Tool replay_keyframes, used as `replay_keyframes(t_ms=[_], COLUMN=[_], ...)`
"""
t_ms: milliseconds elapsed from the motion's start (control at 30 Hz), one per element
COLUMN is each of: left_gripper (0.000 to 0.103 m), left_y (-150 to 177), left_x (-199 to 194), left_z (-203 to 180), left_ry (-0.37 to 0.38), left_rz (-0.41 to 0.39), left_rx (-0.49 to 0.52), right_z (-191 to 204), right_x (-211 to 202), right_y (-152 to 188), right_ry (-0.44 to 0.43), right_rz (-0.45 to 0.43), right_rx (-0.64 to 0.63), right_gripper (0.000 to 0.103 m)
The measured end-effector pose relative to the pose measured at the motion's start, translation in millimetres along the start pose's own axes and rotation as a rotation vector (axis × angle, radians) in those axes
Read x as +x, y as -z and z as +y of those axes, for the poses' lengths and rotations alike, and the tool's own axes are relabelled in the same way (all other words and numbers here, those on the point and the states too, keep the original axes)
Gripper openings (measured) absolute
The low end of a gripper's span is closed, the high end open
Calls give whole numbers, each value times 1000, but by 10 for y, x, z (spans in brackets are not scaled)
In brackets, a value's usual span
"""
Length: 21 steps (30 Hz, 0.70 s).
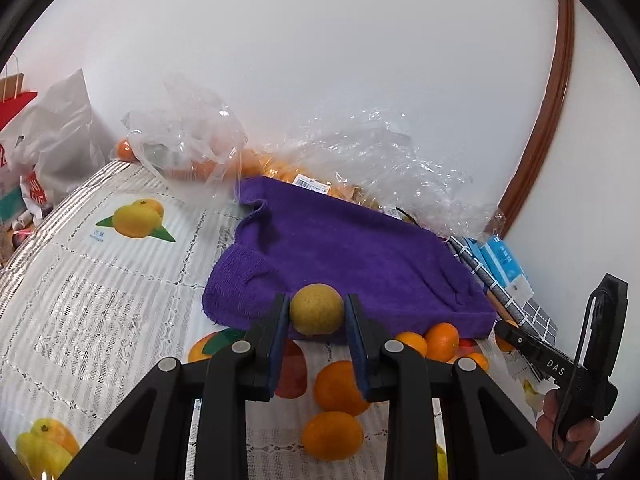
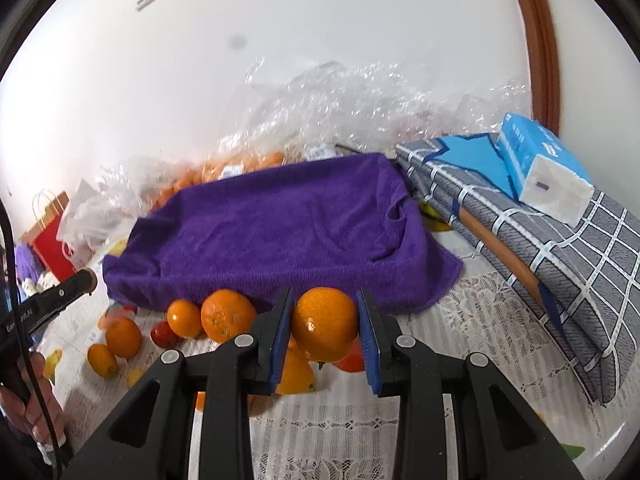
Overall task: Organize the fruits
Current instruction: 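Close the left tool on the yellow fruit while the right tool grasps the orange, then carry the yellow fruit and orange with both tools over the purple towel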
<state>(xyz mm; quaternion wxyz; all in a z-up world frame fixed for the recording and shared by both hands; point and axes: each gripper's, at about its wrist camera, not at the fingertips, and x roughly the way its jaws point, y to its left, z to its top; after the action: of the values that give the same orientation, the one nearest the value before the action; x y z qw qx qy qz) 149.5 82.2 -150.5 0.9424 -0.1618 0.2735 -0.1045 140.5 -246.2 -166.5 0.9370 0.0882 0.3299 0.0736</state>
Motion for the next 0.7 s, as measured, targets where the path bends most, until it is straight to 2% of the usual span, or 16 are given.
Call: replay_keyframes(t_ms=[133,200,333,500,700], left_gripper=[27,27,27,27,27], left_y=[-17,-27,-121,-419,-710], left_x=[25,23,-41,-51,236], left_z=[59,72,56,-118,-274], left_ry=[-28,-53,-38,-55,-37], left_rz=[9,17,17,-24,-50], left_rx=[-31,-45,-83,-32,-17], right_z=[-15,-22,-7,114,320], right_x=[-26,-36,-55,-66,63], right_y=[-22,-45,-111,-298,-596], right_ry=[19,-2,-9,22,15], right_rz=[-13,-15,-18,-33,-60], right_rx=[10,24,31,-23,-87], right_gripper=[32,32,32,32,32])
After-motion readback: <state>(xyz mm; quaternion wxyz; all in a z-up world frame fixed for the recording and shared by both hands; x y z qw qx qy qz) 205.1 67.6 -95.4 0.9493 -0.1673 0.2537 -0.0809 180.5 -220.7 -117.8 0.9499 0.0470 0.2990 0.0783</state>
